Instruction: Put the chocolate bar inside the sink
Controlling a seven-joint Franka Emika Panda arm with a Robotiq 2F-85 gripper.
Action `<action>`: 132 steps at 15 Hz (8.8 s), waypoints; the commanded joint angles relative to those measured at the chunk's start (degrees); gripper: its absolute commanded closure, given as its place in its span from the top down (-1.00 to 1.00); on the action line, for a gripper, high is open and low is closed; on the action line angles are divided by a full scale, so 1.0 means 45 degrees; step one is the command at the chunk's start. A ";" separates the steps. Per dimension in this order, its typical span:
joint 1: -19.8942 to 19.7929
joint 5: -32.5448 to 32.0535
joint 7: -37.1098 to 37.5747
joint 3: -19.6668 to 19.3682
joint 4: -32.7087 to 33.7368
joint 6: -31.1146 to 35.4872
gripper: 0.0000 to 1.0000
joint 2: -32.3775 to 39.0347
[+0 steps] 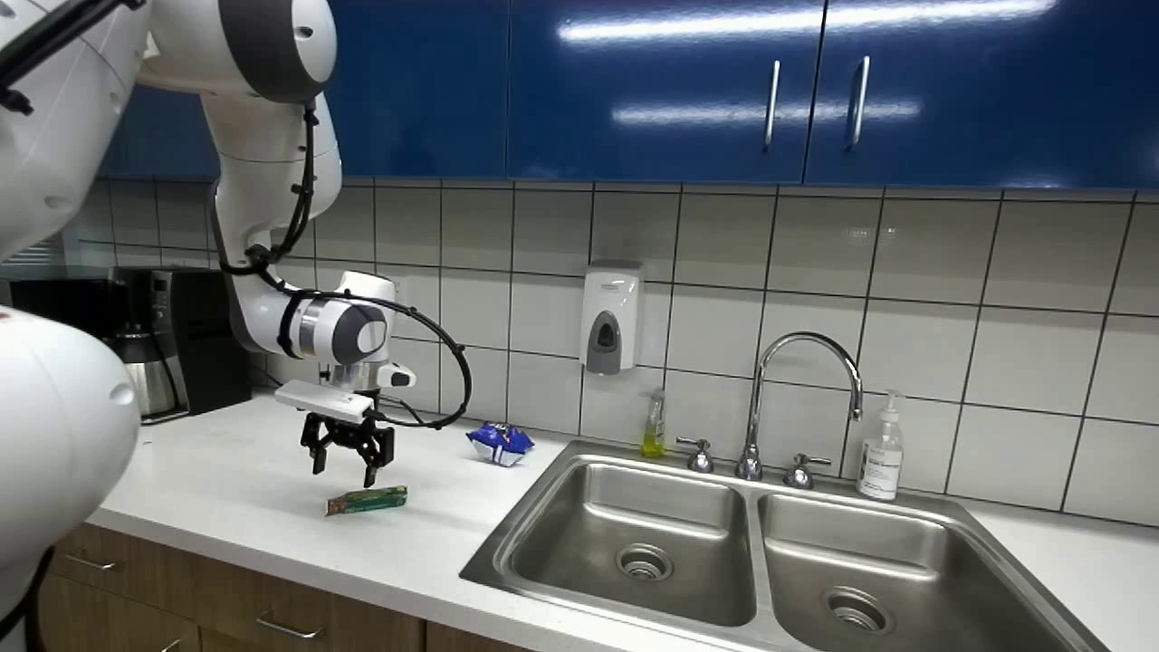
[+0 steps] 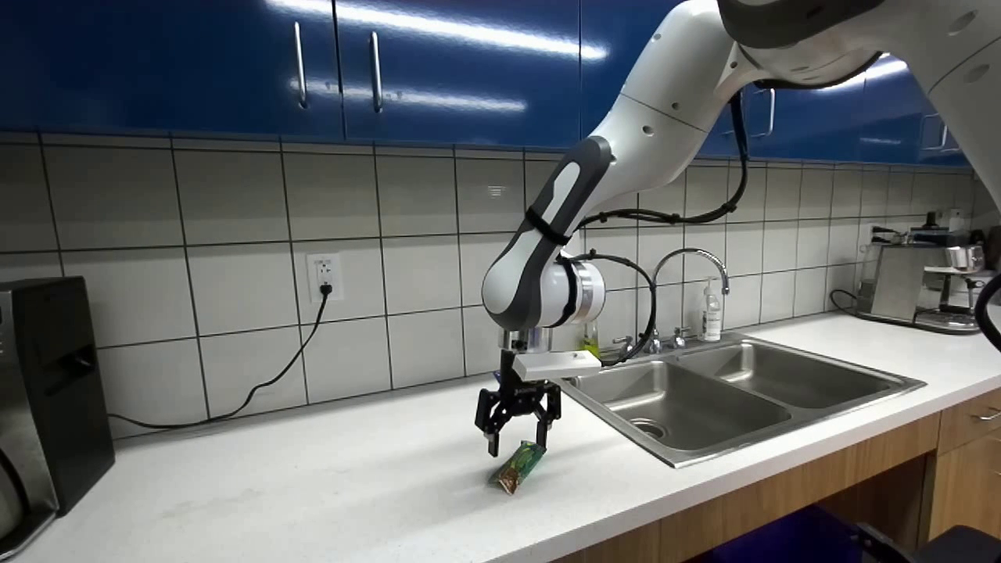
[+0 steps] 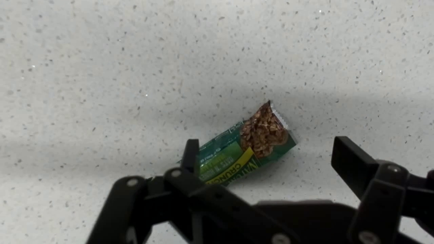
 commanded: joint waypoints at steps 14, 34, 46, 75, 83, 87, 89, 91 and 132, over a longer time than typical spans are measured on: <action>0.0323 -0.0090 0.2067 -0.0186 -0.0428 0.0781 1.00 -0.0281; 0.1599 -0.0683 0.7356 -0.1566 0.0633 0.0548 1.00 0.0784; 0.2247 -0.1107 0.9679 -0.2662 0.2066 0.0035 1.00 0.1905; 0.2048 -0.1049 1.0710 -0.2455 0.2049 -0.0538 -0.69 0.2052; 0.2155 -0.1518 1.0776 -0.2679 0.1856 -0.0743 -0.69 0.0987; 0.2100 -0.1871 1.0804 -0.2717 0.1674 -0.0838 -0.69 0.0393; 0.2054 -0.2044 1.0802 -0.2724 0.1592 -0.0915 -0.69 0.0155; 0.1961 -0.2187 1.0755 -0.2753 0.1465 -0.0855 -0.69 -0.0062; -0.1757 -0.2711 0.6115 -0.4888 -0.0167 0.1940 -0.19 -0.0344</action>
